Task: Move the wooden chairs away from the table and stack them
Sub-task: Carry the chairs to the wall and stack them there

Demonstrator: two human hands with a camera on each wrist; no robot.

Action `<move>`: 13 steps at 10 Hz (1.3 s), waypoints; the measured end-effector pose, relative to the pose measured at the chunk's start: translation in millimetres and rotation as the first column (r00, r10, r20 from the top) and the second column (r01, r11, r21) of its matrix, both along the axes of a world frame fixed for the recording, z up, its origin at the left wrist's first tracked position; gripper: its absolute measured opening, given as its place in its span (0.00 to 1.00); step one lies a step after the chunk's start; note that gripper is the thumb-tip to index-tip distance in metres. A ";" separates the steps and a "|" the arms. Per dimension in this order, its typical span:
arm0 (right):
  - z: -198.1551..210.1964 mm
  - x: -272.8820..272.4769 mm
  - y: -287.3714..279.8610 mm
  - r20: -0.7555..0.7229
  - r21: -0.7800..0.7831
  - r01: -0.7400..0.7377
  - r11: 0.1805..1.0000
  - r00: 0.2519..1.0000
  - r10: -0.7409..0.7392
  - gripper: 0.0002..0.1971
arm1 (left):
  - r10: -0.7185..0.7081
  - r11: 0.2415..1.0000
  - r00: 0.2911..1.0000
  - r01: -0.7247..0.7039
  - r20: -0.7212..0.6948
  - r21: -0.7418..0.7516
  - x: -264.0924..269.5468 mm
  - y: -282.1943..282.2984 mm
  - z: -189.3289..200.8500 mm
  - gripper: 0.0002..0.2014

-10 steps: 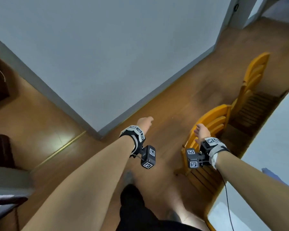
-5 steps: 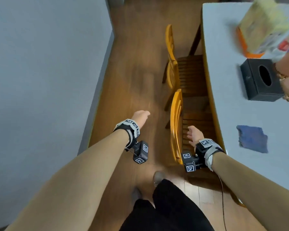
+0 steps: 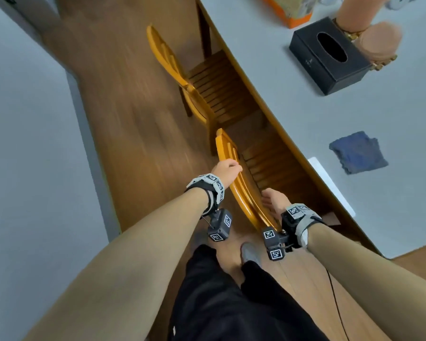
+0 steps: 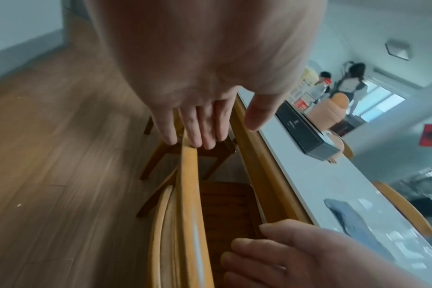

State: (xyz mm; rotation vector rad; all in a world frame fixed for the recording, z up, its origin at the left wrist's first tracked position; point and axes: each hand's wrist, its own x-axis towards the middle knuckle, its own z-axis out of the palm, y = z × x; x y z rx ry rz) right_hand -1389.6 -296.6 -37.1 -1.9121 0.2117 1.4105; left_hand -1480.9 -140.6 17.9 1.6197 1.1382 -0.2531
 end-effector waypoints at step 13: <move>-4.9 -64.8 26.8 0.200 -0.552 -0.099 0.828 0.948 0.247 0.26 | -0.772 -0.088 -0.051 0.996 -0.634 0.026 74.5 74.6 -50.9 0.16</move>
